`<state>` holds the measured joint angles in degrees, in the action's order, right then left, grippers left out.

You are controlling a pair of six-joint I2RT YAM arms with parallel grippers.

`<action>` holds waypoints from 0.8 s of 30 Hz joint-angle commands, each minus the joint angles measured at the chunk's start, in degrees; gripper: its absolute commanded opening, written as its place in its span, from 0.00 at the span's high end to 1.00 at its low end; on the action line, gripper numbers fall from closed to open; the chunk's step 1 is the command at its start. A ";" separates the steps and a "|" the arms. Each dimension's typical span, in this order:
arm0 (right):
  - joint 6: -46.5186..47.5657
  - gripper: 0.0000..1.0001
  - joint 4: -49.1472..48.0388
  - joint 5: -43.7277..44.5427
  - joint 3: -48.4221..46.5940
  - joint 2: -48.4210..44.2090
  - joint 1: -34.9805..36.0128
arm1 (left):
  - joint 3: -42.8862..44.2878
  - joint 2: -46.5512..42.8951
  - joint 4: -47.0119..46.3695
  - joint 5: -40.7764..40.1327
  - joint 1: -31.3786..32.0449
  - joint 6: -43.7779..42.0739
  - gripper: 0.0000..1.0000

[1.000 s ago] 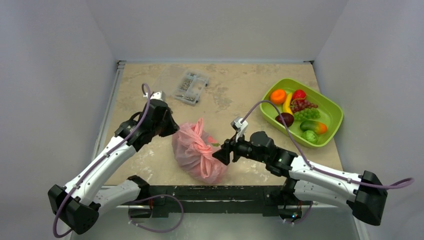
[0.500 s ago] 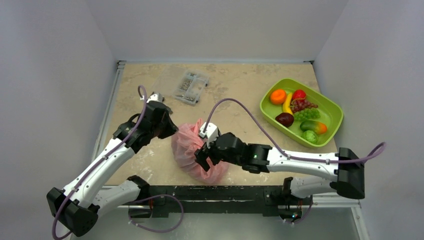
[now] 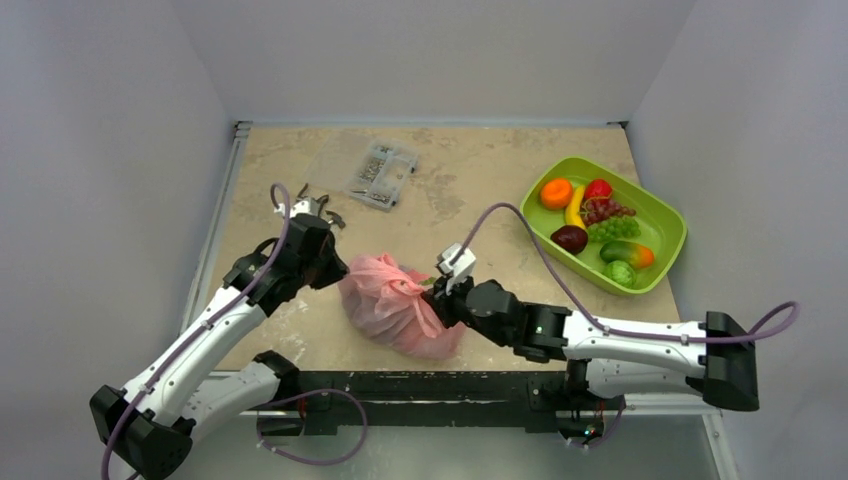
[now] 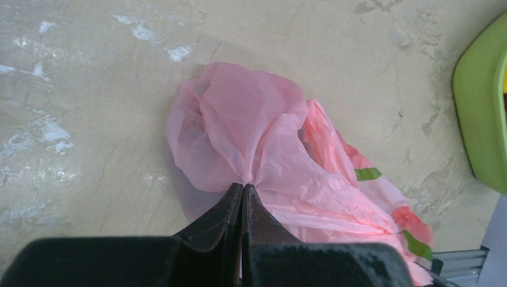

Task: Take the fake fruits out of the plastic bag
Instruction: Untie the plastic bag at the center of the board.

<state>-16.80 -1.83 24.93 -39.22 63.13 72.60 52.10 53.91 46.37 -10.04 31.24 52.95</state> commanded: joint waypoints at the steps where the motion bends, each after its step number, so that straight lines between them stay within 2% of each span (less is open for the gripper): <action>1: -8.92 1.00 -17.42 -6.10 8.14 -7.53 -2.88 | -4.93 -4.56 2.99 -2.79 -0.26 -1.18 1.00; 3: -11.25 1.00 -20.95 -8.63 9.98 -8.39 -4.48 | -7.75 -7.84 1.98 -1.37 -0.25 -2.28 0.98; 4: -11.77 1.00 -21.21 -9.86 10.03 -8.13 -5.35 | -9.02 -9.25 1.25 0.10 -0.27 -3.06 0.86; 5: -11.72 1.00 -20.95 -10.96 9.78 -7.59 -6.03 | -9.81 -10.73 0.58 1.74 -0.26 -4.22 0.70; 8: -9.79 1.00 -18.99 -12.87 9.23 -6.47 -7.02 | -9.36 -14.44 0.44 4.22 -0.26 -7.70 0.34; 9: -8.82 1.00 -18.57 -13.32 9.15 -6.44 -7.10 | -8.36 -15.08 1.16 4.25 -0.29 -8.93 0.27; 10: -8.06 1.00 -17.82 -13.71 9.11 -6.46 -7.09 | -6.73 -15.12 2.46 4.30 -0.24 -10.37 0.24; 15: -6.71 1.00 -17.50 -16.58 9.76 -7.30 -7.12 | 2.63 -9.98 3.60 7.81 1.45 -16.99 0.18; 19: -7.06 1.00 -17.63 -17.84 10.07 -7.28 -7.10 | 9.85 -3.07 2.21 2.39 9.68 -23.20 0.18; 22: -7.03 1.00 -17.62 -18.12 10.01 -7.24 -7.12 | 13.73 3.28 2.26 3.95 11.43 -26.89 0.20; 24: -6.81 1.00 -16.80 -18.16 9.60 -7.41 -7.12 | 15.54 6.76 3.91 3.50 11.71 -27.49 0.25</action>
<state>-24.51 -16.43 7.99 -29.19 56.84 65.60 63.77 55.11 49.71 -5.98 42.13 31.66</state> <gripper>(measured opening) 0.012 0.791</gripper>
